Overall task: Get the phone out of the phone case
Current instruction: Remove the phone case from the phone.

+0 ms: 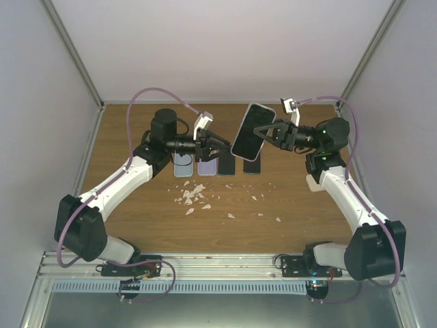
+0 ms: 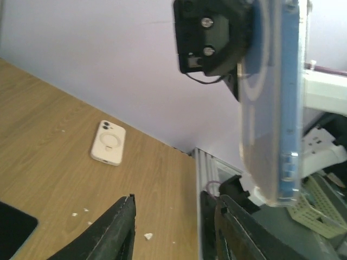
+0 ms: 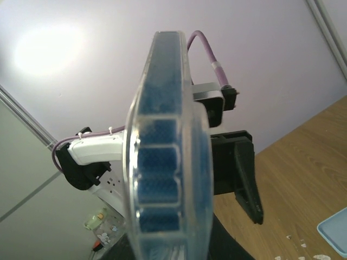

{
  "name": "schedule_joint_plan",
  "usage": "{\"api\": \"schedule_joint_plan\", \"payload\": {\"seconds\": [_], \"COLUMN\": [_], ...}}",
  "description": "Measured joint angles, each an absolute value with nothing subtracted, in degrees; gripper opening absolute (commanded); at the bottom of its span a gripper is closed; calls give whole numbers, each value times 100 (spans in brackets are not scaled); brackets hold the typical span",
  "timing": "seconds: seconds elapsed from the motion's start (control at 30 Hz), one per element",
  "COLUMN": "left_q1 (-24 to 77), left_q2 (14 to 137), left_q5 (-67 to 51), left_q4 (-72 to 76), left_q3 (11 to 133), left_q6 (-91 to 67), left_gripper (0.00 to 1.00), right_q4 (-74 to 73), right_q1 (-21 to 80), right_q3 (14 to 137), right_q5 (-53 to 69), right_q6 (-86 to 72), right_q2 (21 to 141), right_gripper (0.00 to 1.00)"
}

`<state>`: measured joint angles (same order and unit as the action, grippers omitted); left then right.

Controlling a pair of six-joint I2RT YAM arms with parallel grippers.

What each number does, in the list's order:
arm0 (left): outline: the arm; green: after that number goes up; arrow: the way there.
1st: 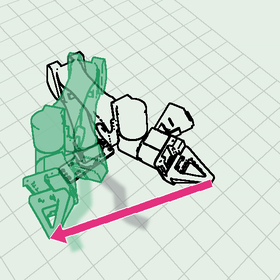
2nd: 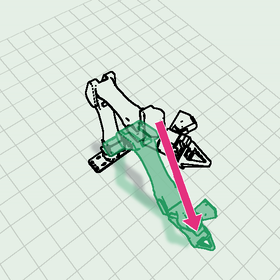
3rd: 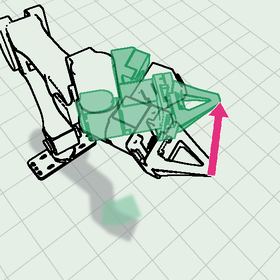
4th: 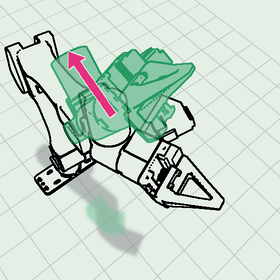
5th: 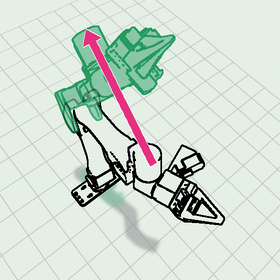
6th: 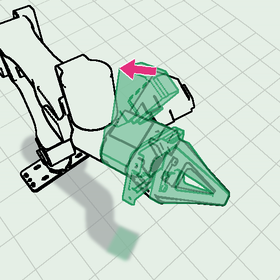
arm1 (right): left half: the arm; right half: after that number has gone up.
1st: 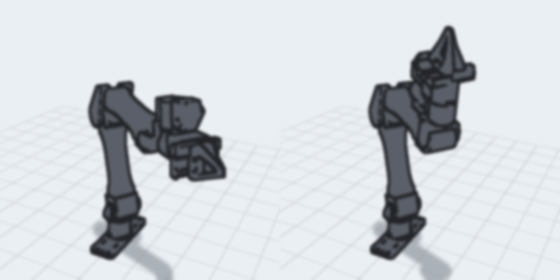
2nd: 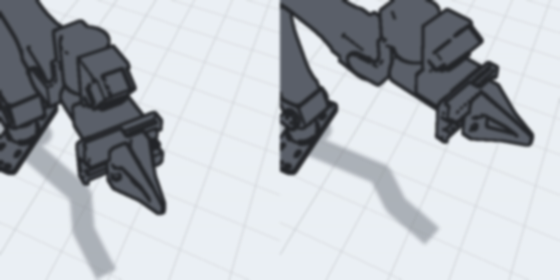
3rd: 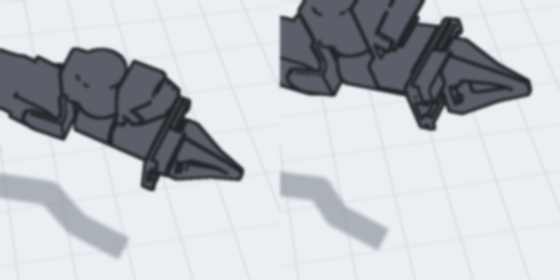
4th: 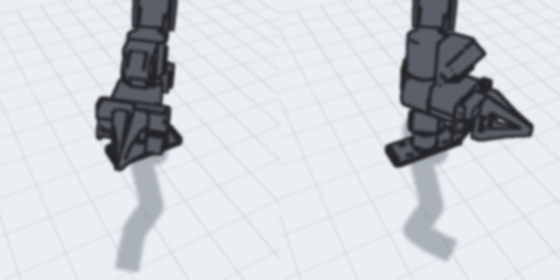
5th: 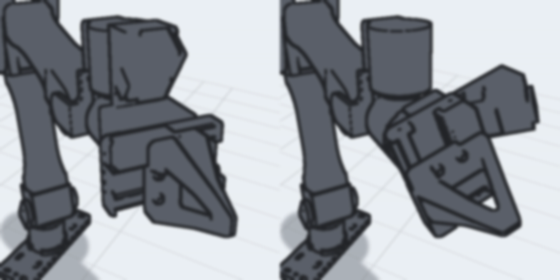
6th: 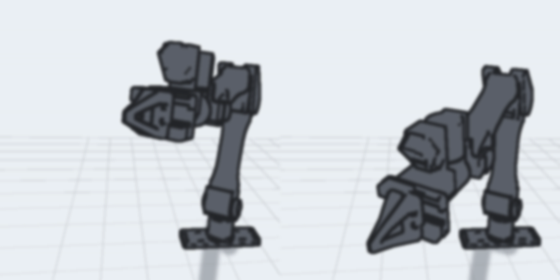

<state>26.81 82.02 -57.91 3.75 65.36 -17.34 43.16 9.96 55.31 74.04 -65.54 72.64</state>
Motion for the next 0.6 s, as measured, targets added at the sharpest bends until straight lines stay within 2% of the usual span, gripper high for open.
{"api": "schedule_joint_plan", "payload": {"seconds": [0.23, 0.6], "left_q1": [2644, 2689], "left_q2": [8147, 8053], "left_q5": [-6674, -6598], "left_q4": [1098, 1024], "left_q3": [6274, 6539], "left_q6": [-2311, -2239], "left_gripper": [46, 35], "right_q4": [3479, 3061], "right_q1": [998, 998], "right_q3": [5618, 5627], "right_q5": [7338, 7310], "right_q6": [-5902, -5572], "right_q2": [7240, 7185], "right_gripper": [0, 0]}}
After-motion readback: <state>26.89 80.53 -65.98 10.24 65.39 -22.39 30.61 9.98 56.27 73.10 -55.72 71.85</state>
